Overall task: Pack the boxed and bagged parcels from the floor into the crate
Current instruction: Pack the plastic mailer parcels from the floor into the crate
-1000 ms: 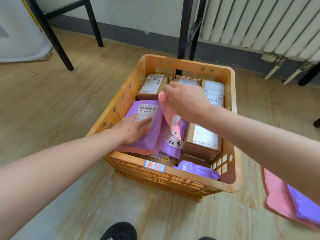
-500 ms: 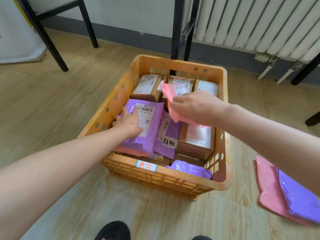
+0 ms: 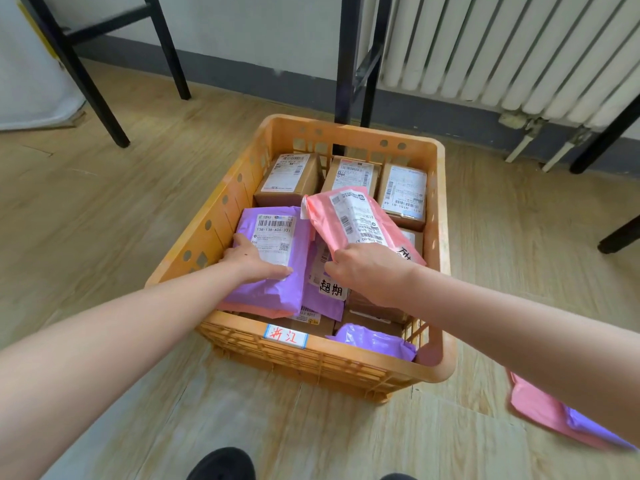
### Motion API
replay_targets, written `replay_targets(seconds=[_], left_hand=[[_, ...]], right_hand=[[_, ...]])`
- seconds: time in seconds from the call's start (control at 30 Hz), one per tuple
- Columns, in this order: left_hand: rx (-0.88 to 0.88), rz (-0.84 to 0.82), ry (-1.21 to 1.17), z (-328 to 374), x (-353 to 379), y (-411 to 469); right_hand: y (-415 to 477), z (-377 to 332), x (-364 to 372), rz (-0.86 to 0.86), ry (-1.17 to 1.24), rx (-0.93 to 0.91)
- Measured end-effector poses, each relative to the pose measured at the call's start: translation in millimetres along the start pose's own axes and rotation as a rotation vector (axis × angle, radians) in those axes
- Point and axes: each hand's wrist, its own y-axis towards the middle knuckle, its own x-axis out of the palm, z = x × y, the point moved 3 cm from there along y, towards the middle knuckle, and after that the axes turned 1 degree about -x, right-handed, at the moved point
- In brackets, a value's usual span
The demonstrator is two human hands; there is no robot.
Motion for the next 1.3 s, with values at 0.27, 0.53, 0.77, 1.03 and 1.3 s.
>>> replay_targets(seconds=[0.27, 0.53, 0.77, 1.03, 1.3], left_hand=[[-0.087, -0.010, -0.319, -11.3, -5.8, 15.1], [-0.033, -0.018, -0.359, -20.2, -4.3, 19.4], [-0.016, 0.119, -0.387, -9.8, -10.7, 25.1], [0.000, -0.031, -0.638, -12.0, -8.6, 28.4], [0.120, -0.111, -0.613, 0.0, -12.1, 18.5]], right_hand=[[14.3, 15.7, -35.9, 0.048, -0.049, 0.220], [14.4, 46.5, -9.1, -0.151, 0.036, 0.372], [64.3, 15.2, 18.2, -0.071, 1.022, 0.600], [86.0, 5.6, 60.6, 0.101, 1.847, 0.974], [82.1, 3.4, 54.2, 0.114, 2.112, 0.999]])
